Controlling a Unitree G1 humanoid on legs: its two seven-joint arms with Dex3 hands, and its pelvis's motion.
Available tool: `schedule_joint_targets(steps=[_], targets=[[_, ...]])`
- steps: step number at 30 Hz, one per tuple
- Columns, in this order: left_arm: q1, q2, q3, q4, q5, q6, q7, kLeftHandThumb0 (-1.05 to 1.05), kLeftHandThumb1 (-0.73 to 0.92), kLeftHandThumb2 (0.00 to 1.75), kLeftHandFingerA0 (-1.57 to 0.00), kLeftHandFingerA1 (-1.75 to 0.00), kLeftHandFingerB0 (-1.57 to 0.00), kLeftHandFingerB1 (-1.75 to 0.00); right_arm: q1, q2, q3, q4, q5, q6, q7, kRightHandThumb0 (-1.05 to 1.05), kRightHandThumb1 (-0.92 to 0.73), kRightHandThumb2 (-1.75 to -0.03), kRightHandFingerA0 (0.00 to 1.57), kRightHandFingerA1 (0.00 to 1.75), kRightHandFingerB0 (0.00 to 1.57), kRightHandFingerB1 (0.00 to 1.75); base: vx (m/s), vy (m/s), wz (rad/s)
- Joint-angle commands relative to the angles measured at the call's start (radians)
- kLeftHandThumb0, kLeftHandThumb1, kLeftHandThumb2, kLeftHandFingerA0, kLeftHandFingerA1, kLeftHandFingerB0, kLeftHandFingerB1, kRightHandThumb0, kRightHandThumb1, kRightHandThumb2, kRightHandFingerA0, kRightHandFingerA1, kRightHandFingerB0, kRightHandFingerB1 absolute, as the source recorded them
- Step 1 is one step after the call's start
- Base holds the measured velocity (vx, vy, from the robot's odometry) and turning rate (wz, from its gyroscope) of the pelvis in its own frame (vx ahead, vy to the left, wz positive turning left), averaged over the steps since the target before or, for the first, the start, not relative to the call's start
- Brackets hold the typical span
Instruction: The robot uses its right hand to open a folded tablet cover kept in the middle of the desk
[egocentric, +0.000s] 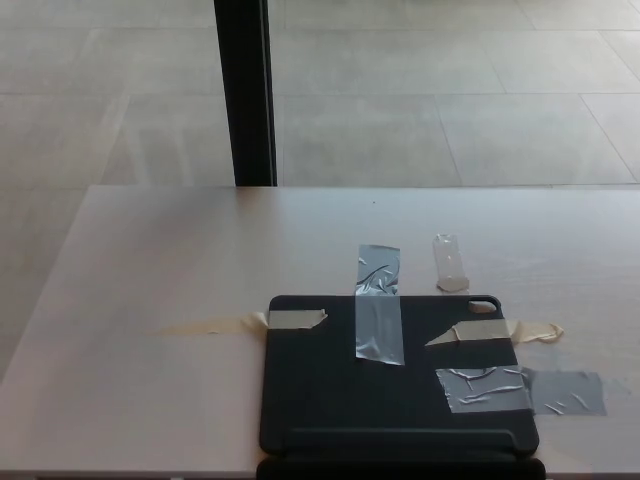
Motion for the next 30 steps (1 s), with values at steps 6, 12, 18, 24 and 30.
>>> schedule_joint_targets(steps=[6,12,18,24,30], targets=[[0.054,0.008,-0.003,0.021,-0.001,-0.029,-0.001,-0.7,0.61,1.08,-0.8,-0.81,-0.66,-0.74,-0.188,-0.14,-0.748,0.981,0.436,-0.228,-0.453,-0.86,-0.92,-0.67,0.8,0.7,0.57,0.5,0.0,0.0,0.0],[0.051,0.008,0.018,0.016,-0.024,-0.016,0.002,-0.72,0.8,0.63,-0.81,-0.77,-0.69,-0.69,-0.236,-0.147,-0.764,1.175,0.44,-0.29,-0.554,-0.85,-0.92,-0.67,0.7,0.67,0.61,0.52,0.0,0.0,0.0],[0.051,0.008,0.019,0.016,-0.025,-0.018,-0.003,-0.73,0.79,0.63,-0.8,-0.77,-0.68,-0.69,-0.194,-0.125,-0.747,1.239,0.411,-0.24,-0.58,-0.89,-0.9,-0.66,0.66,0.88,0.67,0.67,0.0,0.0,0.0],[0.037,0.013,0.022,0.02,-0.03,0.002,0.001,-0.74,0.79,0.63,-0.79,-0.78,-0.65,-0.68,-0.176,-0.111,-0.69,1.295,0.352,-0.227,-0.577,-0.93,-0.92,-0.68,0.74,0.99,0.78,0.87,0.0,0.0,0.0],[0.048,0.012,-0.007,0.03,-0.008,0.027,-0.058,-0.8,0.81,0.64,-0.78,-0.75,-0.6,-0.64,-0.204,-0.146,-0.702,1.371,0.391,-0.224,-0.454,-0.9,-0.92,-0.68,0.82,0.56,0.64,0.51,0.0,0.0,0.0]])
